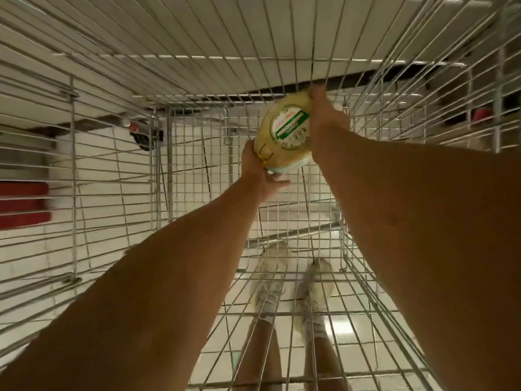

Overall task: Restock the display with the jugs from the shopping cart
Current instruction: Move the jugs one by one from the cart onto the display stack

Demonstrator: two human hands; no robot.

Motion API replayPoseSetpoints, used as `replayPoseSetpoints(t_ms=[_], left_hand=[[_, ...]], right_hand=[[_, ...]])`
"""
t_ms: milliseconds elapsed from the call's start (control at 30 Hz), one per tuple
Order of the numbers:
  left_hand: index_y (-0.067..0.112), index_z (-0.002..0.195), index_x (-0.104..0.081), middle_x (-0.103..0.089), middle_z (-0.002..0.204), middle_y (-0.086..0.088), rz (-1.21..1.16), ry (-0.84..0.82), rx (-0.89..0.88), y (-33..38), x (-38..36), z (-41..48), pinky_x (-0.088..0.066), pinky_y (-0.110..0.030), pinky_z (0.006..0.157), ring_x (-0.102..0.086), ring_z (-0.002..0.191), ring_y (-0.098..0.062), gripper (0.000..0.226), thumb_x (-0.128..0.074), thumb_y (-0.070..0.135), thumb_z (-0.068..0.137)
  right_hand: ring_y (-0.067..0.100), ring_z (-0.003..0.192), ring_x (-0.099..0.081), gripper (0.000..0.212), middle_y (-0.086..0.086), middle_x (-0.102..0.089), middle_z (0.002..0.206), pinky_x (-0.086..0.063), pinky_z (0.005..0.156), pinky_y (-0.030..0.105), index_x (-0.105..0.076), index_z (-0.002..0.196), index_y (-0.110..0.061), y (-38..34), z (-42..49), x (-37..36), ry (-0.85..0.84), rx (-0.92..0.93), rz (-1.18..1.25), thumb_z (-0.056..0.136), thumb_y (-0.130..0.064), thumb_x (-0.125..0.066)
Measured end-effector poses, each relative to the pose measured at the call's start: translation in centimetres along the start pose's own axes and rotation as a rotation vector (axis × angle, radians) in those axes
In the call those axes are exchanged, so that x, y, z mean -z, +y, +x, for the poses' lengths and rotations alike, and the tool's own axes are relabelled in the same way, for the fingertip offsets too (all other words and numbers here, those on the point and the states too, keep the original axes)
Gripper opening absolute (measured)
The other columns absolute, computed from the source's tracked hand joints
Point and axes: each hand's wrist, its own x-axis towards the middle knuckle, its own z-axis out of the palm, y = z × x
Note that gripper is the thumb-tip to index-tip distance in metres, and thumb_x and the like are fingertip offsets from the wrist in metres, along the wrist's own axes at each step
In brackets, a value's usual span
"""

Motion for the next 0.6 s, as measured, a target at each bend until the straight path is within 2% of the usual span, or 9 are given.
replayPoseSetpoints(t_ms=[67,167,233,267,333,400,433,500,600], left_hand=[[0.023,0.118,-0.070,-0.056,0.145,-0.012,0.017,0.022,-0.023,0.1,0.3,-1.1,-0.030,-0.073,0.115,-0.052,0.127,-0.041,0.051,-0.041,0.060,0.098],[0.025,0.110,-0.073,-0.066,0.121,-0.004,0.049,0.113,-0.074,0.7,1.1,-4.2,-0.038,-0.069,0.110,-0.058,0.118,-0.032,0.044,-0.051,0.060,0.094],[0.023,0.111,-0.075,-0.072,0.116,-0.004,0.034,0.150,-0.134,1.9,1.2,-7.4,-0.048,-0.053,0.103,-0.063,0.114,-0.026,0.044,-0.059,0.057,0.089],[0.021,0.112,-0.076,-0.074,0.114,-0.003,0.035,0.171,-0.163,2.3,1.2,-9.1,-0.052,-0.043,0.094,-0.065,0.112,-0.024,0.044,-0.060,0.055,0.089],[0.019,0.116,-0.075,-0.076,0.107,-0.002,0.041,0.166,-0.200,3.2,0.9,-12.8,-0.050,-0.033,0.077,-0.067,0.108,-0.024,0.047,-0.057,0.054,0.090],[0.018,0.122,-0.073,-0.077,0.111,-0.007,0.008,0.108,-0.203,4.3,0.5,-17.0,-0.050,-0.036,0.079,-0.065,0.110,-0.031,0.059,-0.047,0.060,0.092],[0.017,0.123,-0.073,-0.077,0.114,-0.010,-0.010,0.055,-0.203,4.9,0.3,-19.2,-0.051,-0.041,0.082,-0.066,0.111,-0.034,0.064,-0.041,0.064,0.093],[0.018,0.122,-0.075,-0.076,0.118,-0.014,-0.045,-0.087,-0.230,5.9,-0.1,-24.1,-0.058,-0.054,0.085,-0.069,0.111,-0.040,0.067,-0.041,0.066,0.091],[0.016,0.140,-0.064,-0.067,0.137,-0.019,0.025,-0.204,-0.220,7.4,-1.1,-31.9,-0.054,-0.065,0.093,-0.062,0.126,-0.045,0.082,-0.053,0.068,0.079]], right_hand=[[0.015,0.075,-0.070,0.056,-0.001,-0.068,0.086,-0.053,0.059,0.028,-0.055,0.100,-0.024,-0.1,-0.8,0.7,0.006,0.001,0.032,0.081,-0.076,-0.064],[0.016,0.073,-0.075,0.058,0.001,-0.073,0.088,-0.061,0.060,0.029,-0.059,0.098,-0.023,0.4,-4.1,1.7,-0.004,-0.079,0.147,0.083,-0.078,-0.063],[0.020,0.074,-0.077,0.054,0.003,-0.075,0.093,-0.066,0.063,0.035,-0.059,0.096,-0.022,0.1,-7.2,2.2,-0.041,-0.151,0.283,0.085,-0.075,-0.065],[0.021,0.075,-0.078,0.052,0.004,-0.076,0.094,-0.066,0.066,0.037,-0.059,0.096,-0.022,-0.2,-9.0,2.6,-0.060,-0.177,0.347,0.087,-0.073,-0.066],[0.021,0.077,-0.078,0.051,0.005,-0.077,0.095,-0.066,0.063,0.035,-0.062,0.105,-0.020,-1.4,-12.7,3.3,-0.099,-0.174,0.420,0.089,-0.067,-0.069],[0.014,0.075,-0.074,0.049,0.003,-0.077,0.094,-0.058,0.050,0.022,-0.066,0.109,-0.018,-2.8,-17.1,4.5,-0.130,-0.096,0.382,0.090,-0.064,-0.069],[0.009,0.072,-0.071,0.043,0.000,-0.077,0.089,-0.056,0.048,0.018,-0.068,0.102,-0.019,-3.5,-19.1,5.4,-0.134,-0.027,0.355,0.093,-0.062,-0.067],[0.006,0.073,-0.071,0.043,0.000,-0.078,0.082,-0.058,0.061,0.018,-0.074,0.090,-0.018,-4.8,-23.1,8.0,-0.165,0.110,0.320,0.099,-0.058,-0.061],[0.003,0.077,-0.072,0.056,0.013,-0.079,0.093,-0.052,0.063,0.009,-0.077,0.100,-0.004,-6.7,-29.9,12.4,-0.235,0.318,0.314,0.103,-0.056,-0.055]])
